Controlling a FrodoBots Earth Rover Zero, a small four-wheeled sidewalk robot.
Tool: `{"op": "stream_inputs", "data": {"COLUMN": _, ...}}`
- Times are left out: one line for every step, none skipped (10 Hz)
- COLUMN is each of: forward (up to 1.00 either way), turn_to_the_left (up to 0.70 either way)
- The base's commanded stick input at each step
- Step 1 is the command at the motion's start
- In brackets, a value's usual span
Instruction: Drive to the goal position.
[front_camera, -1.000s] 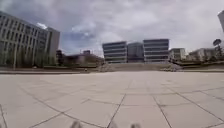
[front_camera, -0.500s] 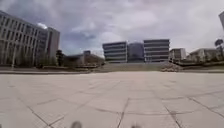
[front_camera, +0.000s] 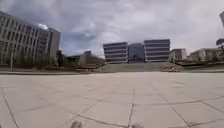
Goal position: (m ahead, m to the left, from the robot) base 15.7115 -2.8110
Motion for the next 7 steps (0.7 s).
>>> {"op": "stream_inputs", "data": {"forward": 0.7, "turn_to_the_left": 0.0}}
{"op": "stream_inputs", "data": {"forward": 0.7, "turn_to_the_left": 0.0}}
{"op": "stream_inputs", "data": {"forward": 0.7, "turn_to_the_left": 0.0}}
{"op": "stream_inputs", "data": {"forward": 0.7, "turn_to_the_left": 0.0}}
{"op": "stream_inputs", "data": {"forward": 0.7, "turn_to_the_left": 0.0}}
{"op": "stream_inputs", "data": {"forward": 0.7, "turn_to_the_left": 0.0}}
{"op": "stream_inputs", "data": {"forward": 0.7, "turn_to_the_left": 0.0}}
